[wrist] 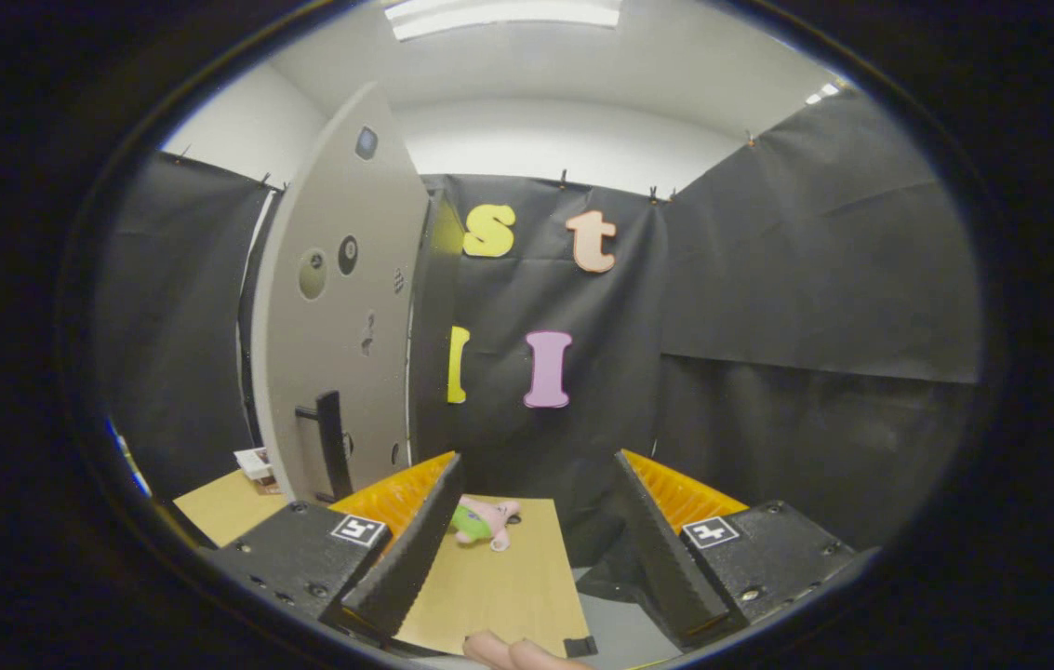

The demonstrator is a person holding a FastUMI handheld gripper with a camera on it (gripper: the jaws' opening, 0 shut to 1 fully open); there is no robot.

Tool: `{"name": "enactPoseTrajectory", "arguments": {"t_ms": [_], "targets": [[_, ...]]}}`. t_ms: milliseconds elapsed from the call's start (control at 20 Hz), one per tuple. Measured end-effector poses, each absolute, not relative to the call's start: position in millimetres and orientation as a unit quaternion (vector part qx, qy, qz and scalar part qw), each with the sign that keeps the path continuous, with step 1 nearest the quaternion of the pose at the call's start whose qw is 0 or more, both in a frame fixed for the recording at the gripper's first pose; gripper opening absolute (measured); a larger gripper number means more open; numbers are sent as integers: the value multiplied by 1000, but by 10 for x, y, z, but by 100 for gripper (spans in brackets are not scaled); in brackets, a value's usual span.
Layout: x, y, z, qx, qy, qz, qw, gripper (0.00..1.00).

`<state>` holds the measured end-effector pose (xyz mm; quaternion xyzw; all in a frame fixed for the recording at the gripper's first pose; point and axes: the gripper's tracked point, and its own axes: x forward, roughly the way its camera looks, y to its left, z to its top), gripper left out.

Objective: Open the shoe cabinet door, grab the shoes and put them into the shoe cabinet, then close the shoe cabinet door.

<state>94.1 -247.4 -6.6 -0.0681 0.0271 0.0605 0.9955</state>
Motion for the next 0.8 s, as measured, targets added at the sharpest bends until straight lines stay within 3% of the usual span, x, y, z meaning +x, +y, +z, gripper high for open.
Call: {"name": "enactPoseTrajectory", "arguments": {"t_ms": [300, 600, 750, 800], "targets": [[1279, -2270, -239, -46, 45, 106, 992, 100], [818, -1411, -248, -94, 31, 182, 978, 100], [627, -1196, -282, -140, 35, 165, 976, 96], [564, -993, -306, -142, 37, 190, 971, 96]]}}
